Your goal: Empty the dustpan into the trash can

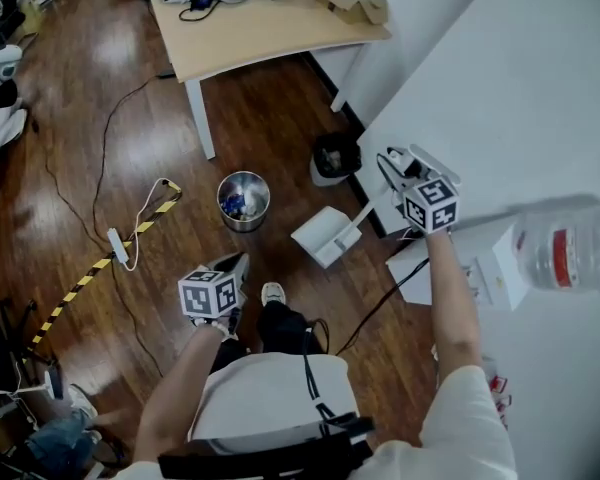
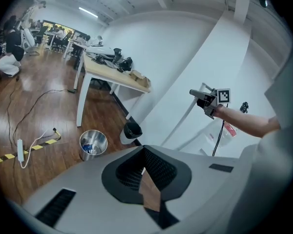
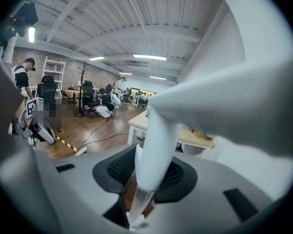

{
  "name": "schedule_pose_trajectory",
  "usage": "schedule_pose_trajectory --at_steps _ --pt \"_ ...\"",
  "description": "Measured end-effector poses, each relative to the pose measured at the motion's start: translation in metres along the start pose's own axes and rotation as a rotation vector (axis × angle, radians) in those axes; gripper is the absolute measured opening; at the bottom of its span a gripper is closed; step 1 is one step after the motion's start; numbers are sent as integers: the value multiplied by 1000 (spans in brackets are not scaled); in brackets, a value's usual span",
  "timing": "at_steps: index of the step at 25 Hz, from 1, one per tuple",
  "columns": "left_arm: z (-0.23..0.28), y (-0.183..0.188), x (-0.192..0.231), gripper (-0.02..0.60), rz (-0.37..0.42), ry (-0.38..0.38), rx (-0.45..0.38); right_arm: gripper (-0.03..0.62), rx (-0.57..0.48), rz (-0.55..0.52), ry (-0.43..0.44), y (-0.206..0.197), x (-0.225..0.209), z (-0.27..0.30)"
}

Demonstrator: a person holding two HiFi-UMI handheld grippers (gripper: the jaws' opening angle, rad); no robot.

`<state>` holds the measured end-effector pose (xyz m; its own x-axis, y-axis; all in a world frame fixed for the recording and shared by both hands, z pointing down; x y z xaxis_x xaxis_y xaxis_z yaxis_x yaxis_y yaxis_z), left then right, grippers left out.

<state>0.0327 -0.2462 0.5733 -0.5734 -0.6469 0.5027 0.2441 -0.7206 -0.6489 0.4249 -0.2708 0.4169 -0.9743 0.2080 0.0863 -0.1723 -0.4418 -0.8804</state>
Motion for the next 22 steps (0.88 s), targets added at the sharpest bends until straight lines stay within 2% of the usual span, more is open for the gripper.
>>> schedule_pose_trajectory --at_steps 10,14,22 --pt "18 4 9 -11 -40 31 29 135 -32 174 -67 -79 -29 27" --pt "21 -5 16 -11 -74 53 48 137 -45 219 -82 -105 -34 39" --pt "30 -21 27 -11 -96 118 99 141 -34 311 -181 -158 -34 74"
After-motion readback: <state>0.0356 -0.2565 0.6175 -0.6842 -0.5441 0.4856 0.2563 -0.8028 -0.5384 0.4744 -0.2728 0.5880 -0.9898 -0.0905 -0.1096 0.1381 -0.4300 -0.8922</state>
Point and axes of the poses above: the fingertips, and each gripper's own axes: z forward along the fingers, x to its left, y out of its top, the point moved 6 cm from there along -z, backward along the fingers, and after that the axes turned 8 degrees about z, right-handed, at the moved point
